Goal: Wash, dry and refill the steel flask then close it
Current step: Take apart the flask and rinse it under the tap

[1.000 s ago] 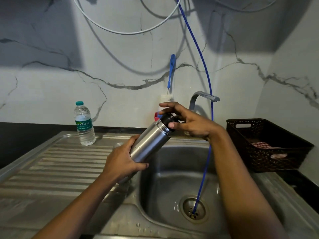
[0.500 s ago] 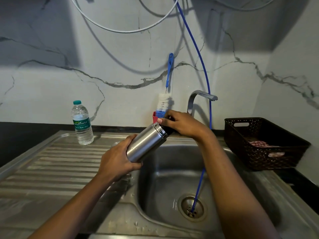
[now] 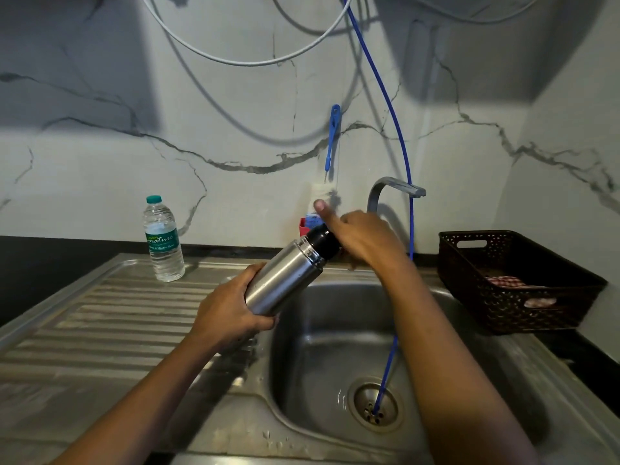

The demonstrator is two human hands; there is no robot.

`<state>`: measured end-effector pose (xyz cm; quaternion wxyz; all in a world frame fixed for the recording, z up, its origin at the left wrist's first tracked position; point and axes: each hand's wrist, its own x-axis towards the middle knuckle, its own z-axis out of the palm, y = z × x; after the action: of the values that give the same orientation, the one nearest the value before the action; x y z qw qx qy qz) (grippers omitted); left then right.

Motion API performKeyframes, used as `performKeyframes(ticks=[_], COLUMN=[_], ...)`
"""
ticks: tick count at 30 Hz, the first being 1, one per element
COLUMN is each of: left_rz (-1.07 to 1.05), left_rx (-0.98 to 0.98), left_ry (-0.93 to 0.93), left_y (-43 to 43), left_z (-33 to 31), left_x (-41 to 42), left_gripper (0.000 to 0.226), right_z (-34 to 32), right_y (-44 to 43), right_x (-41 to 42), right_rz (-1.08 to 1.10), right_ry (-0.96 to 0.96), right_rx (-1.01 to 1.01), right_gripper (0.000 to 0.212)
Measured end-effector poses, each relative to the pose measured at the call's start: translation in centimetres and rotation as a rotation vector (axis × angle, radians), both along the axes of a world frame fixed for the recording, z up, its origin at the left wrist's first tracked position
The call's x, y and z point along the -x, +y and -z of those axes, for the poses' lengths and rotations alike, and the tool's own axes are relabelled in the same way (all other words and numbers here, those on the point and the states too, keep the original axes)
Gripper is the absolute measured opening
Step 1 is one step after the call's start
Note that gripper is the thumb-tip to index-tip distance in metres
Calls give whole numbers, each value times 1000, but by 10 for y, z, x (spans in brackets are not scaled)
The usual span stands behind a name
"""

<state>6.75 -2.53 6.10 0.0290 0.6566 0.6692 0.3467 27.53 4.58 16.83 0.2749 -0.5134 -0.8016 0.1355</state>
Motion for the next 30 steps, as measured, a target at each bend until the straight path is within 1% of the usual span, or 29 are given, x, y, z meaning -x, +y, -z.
performKeyframes(ticks=[2,3,4,6,8,10,12,16,19,22,25,28,30], left_rz=[-6,-10,-14,-10,12,26,29,21,25,-12,-66,-133,-178], left_rx=[-20,-16,-9,-1,13,16,14,6,-27,-60,-136,-213,-271], left_ry=[49,54,44,0,-66,-133,-178,-267,-352,-463,-593,-699,-736], left_y=[-1,-2,-1,1,2,2,1,-1,-1,-1,-4,-9,-12], left_z=[0,-1,-1,-1,-1,-1,-2,-5,-6,-8,-14,-21,-23], left_x=[-2,-1,0,4,9,13,15,16,22,31,45,64,78], left_gripper=[96,95,95,96,97,99,103,109,110,100,95,88,82], right_z=[8,9,9,5,2,2,1,0,1,3,9,23,40], right_y=[2,5,6,7,8,10,12,16,17,14,8,-3,-9], right_x=[11,12,12,7,0,-6,-8,-6,-1,6,17,40,61], right_rz=[25,9,-33,-188,-351,-460,-500,-468,-417,-375,-394,-390,-425], right_ry=[-126,-124,-76,108,322,470,575,778,867,866,786,547,371], right_rx=[-56,-56,-20,126,270,312,302,310,297,322,365,349,315], right_gripper=[76,72,65,44,35,37,42,45,44,46,50,57,60])
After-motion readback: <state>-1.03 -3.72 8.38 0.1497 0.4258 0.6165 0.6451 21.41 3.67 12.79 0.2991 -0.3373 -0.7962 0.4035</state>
